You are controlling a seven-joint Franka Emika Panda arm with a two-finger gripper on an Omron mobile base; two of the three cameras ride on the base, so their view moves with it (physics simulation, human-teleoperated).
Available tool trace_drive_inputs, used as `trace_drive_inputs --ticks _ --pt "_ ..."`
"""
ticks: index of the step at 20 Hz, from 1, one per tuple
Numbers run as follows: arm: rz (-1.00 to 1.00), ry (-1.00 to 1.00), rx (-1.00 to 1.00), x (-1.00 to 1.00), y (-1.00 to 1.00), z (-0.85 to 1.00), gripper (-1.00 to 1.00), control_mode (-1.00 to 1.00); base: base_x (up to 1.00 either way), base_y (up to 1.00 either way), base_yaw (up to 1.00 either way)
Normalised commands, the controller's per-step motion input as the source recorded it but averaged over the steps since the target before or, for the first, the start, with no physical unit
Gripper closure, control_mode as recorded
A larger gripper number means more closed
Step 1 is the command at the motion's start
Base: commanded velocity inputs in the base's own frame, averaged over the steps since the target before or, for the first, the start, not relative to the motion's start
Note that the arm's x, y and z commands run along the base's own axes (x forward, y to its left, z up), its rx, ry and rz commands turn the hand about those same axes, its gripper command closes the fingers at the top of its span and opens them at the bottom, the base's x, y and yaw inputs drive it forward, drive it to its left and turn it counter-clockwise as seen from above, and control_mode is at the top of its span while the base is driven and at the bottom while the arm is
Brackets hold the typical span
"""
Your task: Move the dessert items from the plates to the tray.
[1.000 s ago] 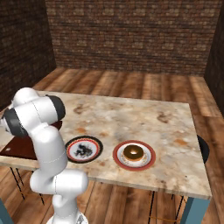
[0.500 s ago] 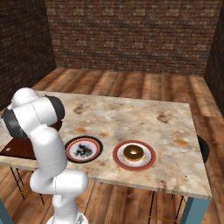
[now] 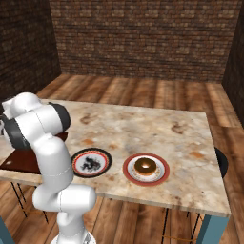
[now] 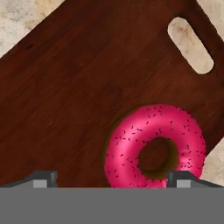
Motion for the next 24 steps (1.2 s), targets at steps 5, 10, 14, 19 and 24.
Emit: trace_drive_inputs --ticks 5,10,14,19,24 --pt "0.02 -0.03 0.00 -0.16 -0.08 0.79 -1.00 -1.00 0.00 0.00 0.00" --pt "0.00 -0.05 0.03 -0.22 -0.54 0.26 -1.00 -1.00 0.00 0.00 0.00" --pt "0.00 -0.04 0.07 -0.21 -0.74 0.10 -1.00 -1.00 0.00 0.00 0.00" --pt "0.00 -0.06 0.19 -0.32 -0.83 0.05 -1.00 -1.00 0.00 0.00 0.00" --pt "0.00 -0.06 0.19 -0.32 -0.76 0.30 -1.00 -1.00 0.00 0.00 0.00"
